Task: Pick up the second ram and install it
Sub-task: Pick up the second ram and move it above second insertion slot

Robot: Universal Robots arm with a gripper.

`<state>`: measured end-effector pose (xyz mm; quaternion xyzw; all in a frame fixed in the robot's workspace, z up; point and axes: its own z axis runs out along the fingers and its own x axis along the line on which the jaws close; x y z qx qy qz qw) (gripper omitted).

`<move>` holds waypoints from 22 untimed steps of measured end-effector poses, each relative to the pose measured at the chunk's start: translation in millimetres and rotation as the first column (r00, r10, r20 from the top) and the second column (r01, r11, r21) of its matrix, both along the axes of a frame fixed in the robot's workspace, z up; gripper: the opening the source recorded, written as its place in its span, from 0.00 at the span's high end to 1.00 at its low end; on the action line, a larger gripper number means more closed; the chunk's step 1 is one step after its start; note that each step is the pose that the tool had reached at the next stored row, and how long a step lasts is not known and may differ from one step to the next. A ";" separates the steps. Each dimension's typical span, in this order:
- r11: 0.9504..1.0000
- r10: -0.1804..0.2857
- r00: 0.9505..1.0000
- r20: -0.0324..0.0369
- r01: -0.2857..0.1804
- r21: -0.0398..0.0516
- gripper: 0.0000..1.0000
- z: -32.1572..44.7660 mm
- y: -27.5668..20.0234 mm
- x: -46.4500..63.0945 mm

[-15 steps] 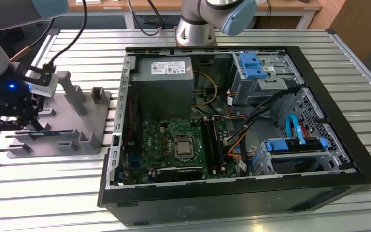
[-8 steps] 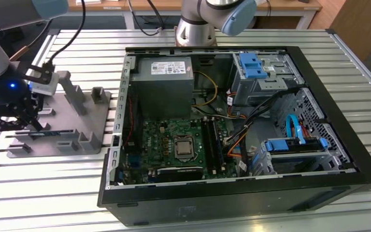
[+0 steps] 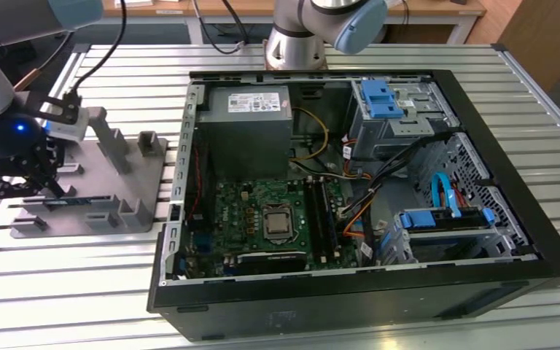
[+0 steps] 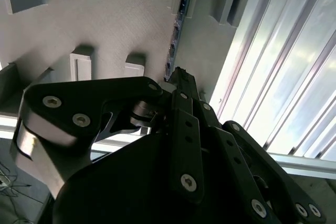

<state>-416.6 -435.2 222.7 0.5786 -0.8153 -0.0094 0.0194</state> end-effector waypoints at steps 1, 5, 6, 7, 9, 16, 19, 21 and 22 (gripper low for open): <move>1.000 0.007 1.000 0.000 -0.007 0.000 0.90 0.0 0.0 0.0; 0.999 0.035 0.999 0.000 -0.035 0.000 0.90 0.0 0.0 0.0; 0.999 0.041 0.999 0.000 -0.041 0.000 0.90 0.0 0.0 0.0; 0.999 0.048 0.999 0.000 -0.048 0.000 0.90 0.0 0.0 0.0; 0.998 0.061 0.998 0.000 -0.061 0.000 0.90 0.0 0.0 0.0; 0.994 0.110 0.994 0.000 -0.110 0.000 0.90 0.0 0.0 0.0; 0.991 0.134 0.991 0.000 -0.134 0.000 0.90 -0.1 0.0 0.0; 0.989 0.151 0.989 0.000 -0.151 0.000 0.90 -0.1 0.0 0.0; 0.988 0.155 0.988 0.000 -0.155 0.001 0.90 -0.1 0.0 0.0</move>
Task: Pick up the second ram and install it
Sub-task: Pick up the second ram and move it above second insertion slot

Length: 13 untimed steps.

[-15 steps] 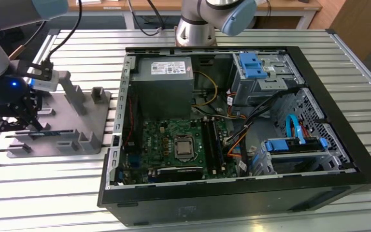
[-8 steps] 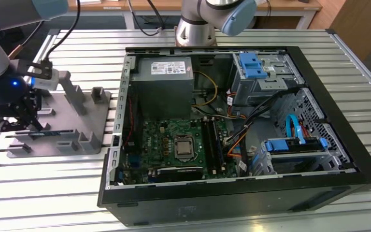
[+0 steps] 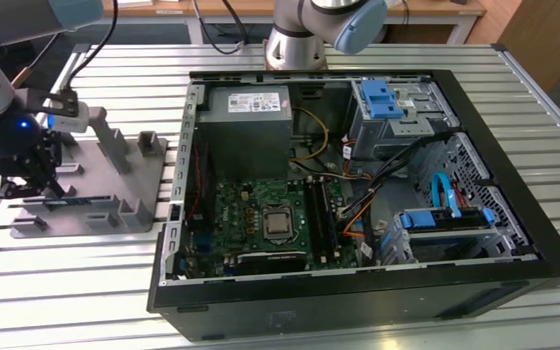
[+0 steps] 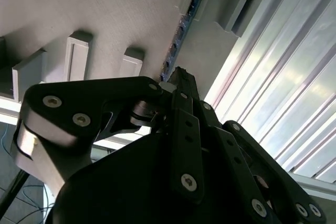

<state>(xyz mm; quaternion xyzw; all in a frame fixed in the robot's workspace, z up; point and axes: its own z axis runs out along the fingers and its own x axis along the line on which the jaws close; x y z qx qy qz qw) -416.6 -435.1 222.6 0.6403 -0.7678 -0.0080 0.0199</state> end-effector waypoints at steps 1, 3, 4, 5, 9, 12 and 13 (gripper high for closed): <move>1.000 0.004 1.000 0.000 -0.004 0.002 0.90 0.0 0.1 0.0; 1.000 0.022 1.000 0.000 -0.022 0.006 0.90 -0.2 0.0 0.0; 0.999 0.032 0.999 0.000 -0.032 0.010 0.90 -0.3 0.0 0.0; 0.999 0.043 0.999 0.000 -0.043 0.013 0.90 -0.3 0.0 0.0; 0.996 0.084 0.996 0.002 -0.084 0.033 0.90 -0.5 0.0 0.0; 0.991 0.130 0.992 0.002 -0.130 0.036 0.90 -1.0 0.0 0.0; 0.988 0.148 0.989 0.002 -0.148 0.036 0.90 -1.1 0.0 0.0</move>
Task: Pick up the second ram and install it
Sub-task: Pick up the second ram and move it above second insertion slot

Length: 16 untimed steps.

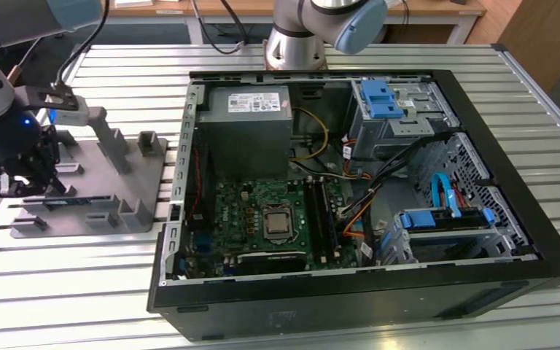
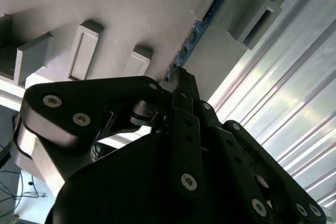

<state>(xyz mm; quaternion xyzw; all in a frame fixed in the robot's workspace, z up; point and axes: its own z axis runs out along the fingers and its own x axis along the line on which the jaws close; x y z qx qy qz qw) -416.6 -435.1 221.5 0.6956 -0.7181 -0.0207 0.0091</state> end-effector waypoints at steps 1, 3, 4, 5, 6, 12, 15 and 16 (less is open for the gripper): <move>1.000 0.018 1.000 0.000 -0.018 0.000 0.90 -0.1 0.0 0.0; 0.999 0.038 0.999 0.000 -0.038 0.000 0.90 -0.2 0.0 0.0; 0.999 0.038 0.999 0.000 -0.038 0.000 0.90 -0.2 0.0 0.0; 0.999 0.038 0.999 0.000 -0.038 0.000 0.90 -0.2 0.0 0.0; 0.999 0.038 0.999 0.000 -0.038 0.000 0.90 -0.3 0.0 0.0; 0.999 0.038 0.999 0.000 -0.038 0.000 0.77 -0.3 0.0 0.0; 0.999 0.038 0.999 0.000 -0.038 0.000 0.71 -0.3 0.0 0.0; 0.999 0.038 0.999 0.001 -0.038 0.000 0.65 -2.5 0.1 0.1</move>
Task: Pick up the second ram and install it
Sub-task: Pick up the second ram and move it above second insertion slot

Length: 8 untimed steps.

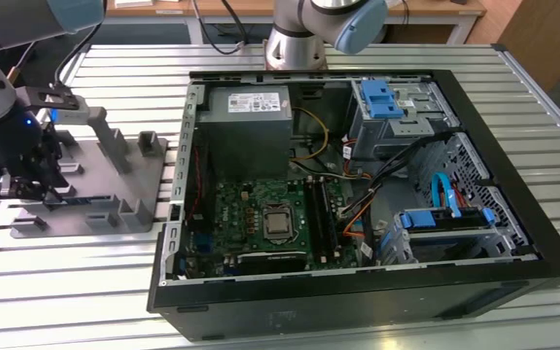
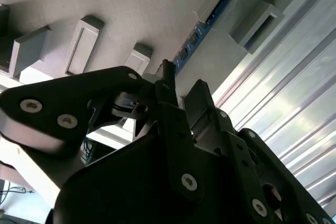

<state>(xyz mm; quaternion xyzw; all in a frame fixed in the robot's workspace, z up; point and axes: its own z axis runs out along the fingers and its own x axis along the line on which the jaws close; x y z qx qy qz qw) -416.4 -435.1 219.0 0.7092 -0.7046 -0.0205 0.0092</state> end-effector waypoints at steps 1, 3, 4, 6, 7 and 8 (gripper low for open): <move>1.000 0.000 1.000 0.000 0.000 -0.001 0.65 -1.6 0.0 0.8; 1.000 0.002 1.000 -0.001 -0.002 -0.002 0.65 -5.1 0.0 5.2; 1.000 0.006 1.000 -0.001 -0.006 -0.002 0.65 -7.0 0.0 7.2; 1.000 0.016 1.000 -0.001 -0.016 -0.002 0.65 -10.7 0.0 9.8; 1.000 0.023 1.000 -0.001 -0.023 -0.002 0.65 -12.3 0.1 10.1; 1.000 0.030 1.000 -0.001 -0.030 -0.002 0.65 -14.1 0.1 10.2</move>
